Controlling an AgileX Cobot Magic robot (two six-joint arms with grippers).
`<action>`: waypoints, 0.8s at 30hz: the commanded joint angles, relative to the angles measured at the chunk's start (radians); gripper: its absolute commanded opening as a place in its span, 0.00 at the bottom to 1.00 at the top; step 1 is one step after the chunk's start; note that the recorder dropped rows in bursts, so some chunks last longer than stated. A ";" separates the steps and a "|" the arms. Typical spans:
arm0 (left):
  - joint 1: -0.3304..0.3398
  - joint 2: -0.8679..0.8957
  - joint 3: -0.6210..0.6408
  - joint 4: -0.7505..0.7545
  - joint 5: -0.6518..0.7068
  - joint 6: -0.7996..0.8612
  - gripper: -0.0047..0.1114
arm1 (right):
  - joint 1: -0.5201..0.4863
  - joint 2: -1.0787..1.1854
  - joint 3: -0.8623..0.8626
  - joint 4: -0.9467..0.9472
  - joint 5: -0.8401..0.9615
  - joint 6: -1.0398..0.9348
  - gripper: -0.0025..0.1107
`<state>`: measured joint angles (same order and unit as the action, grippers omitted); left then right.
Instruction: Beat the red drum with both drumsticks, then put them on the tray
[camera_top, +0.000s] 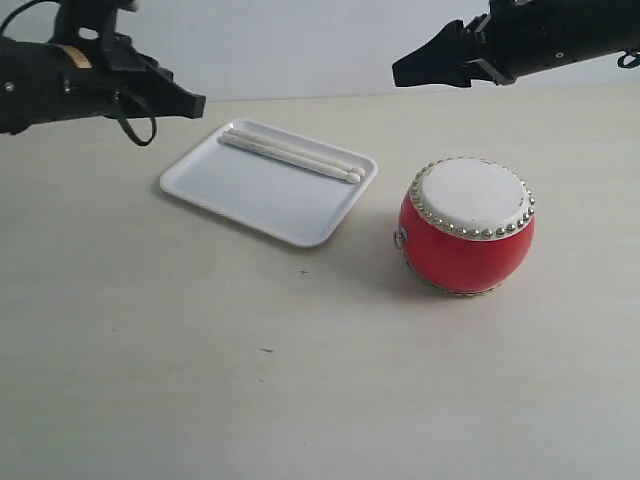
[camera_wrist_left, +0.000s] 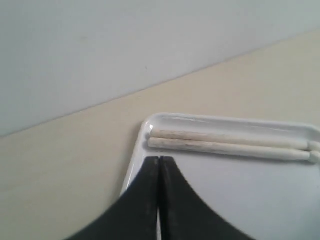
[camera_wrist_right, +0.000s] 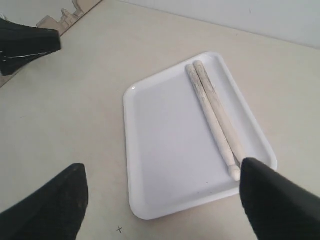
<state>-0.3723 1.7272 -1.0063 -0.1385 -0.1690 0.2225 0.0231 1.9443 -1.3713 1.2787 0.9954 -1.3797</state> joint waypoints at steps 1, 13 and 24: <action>-0.004 -0.152 0.144 -0.024 -0.105 -0.107 0.04 | -0.001 -0.013 -0.005 0.011 -0.004 -0.005 0.71; -0.132 -0.494 0.509 0.038 -0.229 -0.128 0.04 | -0.001 -0.013 -0.005 0.031 0.028 -0.005 0.05; -0.137 -0.638 0.685 0.038 -0.220 -0.149 0.04 | -0.001 -0.013 -0.005 0.029 0.025 -0.005 0.02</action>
<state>-0.5022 1.0985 -0.3299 -0.1002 -0.3824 0.0818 0.0231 1.9443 -1.3713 1.2974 1.0130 -1.3797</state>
